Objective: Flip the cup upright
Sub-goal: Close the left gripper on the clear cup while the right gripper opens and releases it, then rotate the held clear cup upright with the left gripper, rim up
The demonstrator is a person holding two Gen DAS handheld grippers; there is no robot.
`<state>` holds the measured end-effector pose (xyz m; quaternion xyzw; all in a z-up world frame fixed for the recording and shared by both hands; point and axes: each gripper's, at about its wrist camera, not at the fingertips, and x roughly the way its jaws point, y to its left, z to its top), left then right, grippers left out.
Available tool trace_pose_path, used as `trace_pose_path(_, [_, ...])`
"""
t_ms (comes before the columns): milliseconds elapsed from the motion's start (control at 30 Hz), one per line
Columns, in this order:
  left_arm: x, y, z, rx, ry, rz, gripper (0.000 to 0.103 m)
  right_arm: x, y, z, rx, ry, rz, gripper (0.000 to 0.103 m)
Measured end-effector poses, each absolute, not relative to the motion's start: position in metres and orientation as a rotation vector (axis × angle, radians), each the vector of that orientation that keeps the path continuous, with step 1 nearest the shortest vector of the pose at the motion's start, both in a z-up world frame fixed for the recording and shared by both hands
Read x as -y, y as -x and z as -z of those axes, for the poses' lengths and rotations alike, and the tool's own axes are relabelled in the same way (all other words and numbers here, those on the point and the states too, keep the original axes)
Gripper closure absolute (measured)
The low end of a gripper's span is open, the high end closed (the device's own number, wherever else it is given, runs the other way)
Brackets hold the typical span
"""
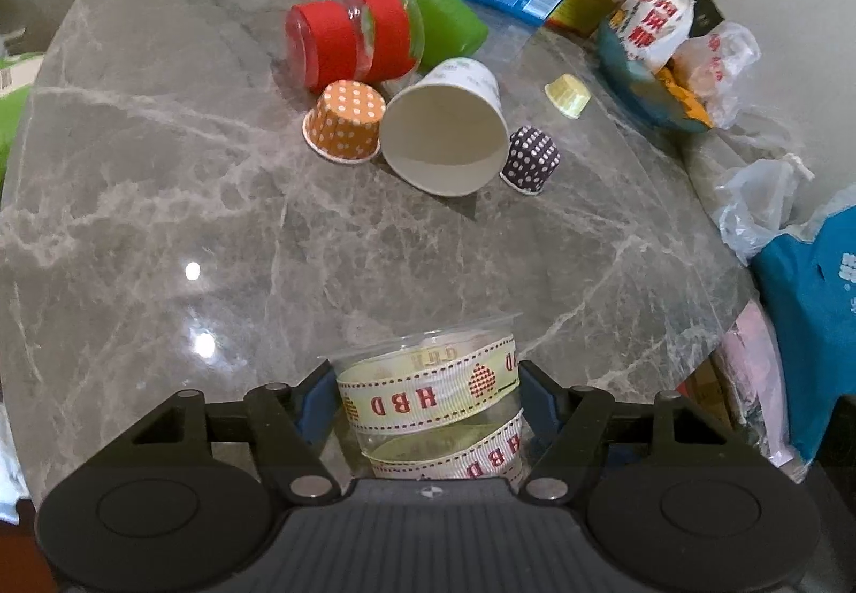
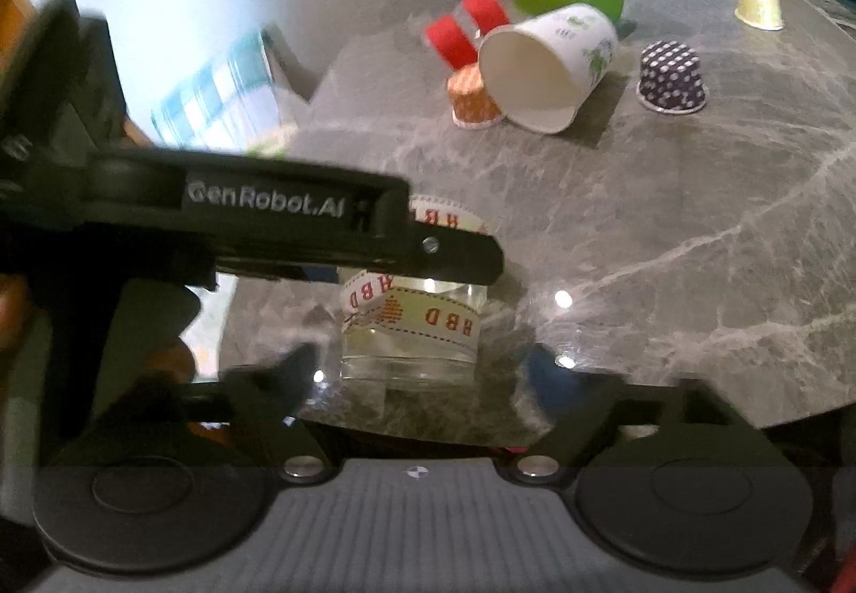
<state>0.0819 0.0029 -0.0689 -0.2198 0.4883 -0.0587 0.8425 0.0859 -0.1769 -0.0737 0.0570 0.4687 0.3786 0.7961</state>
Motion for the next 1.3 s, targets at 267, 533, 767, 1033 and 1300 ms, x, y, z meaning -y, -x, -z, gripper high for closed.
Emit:
trace_pose_path(267, [-0.012,-0.055,0.050,-0.794,0.382,0.188,0.031,0.239,-0.062,0.064,-0.843,-0.253,-0.713,0.001])
trace_pose_path(533, [-0.005,-0.016,0.030,-0.484,0.200,0.190,0.031,0.255,-0.036,0.055,-0.477,-0.228,-0.546,0.001])
trace_pose_path(767, [0.011,0.002,0.021,-0.337,0.056,0.140,0.031,0.252,-0.032,0.066,-0.419,-0.299,-0.562,0.001])
trace_pose_path(1033, [0.019,0.009,0.033,-0.212,0.025,0.076,0.031,0.255,-0.029,0.076,-0.413,-0.330,-0.548,0.001])
trace_pose_path(1300, [0.029,0.023,0.061,-0.053,0.081,-0.010,0.031,0.257,-0.023,0.091,-0.363,-0.362,-0.512,0.001])
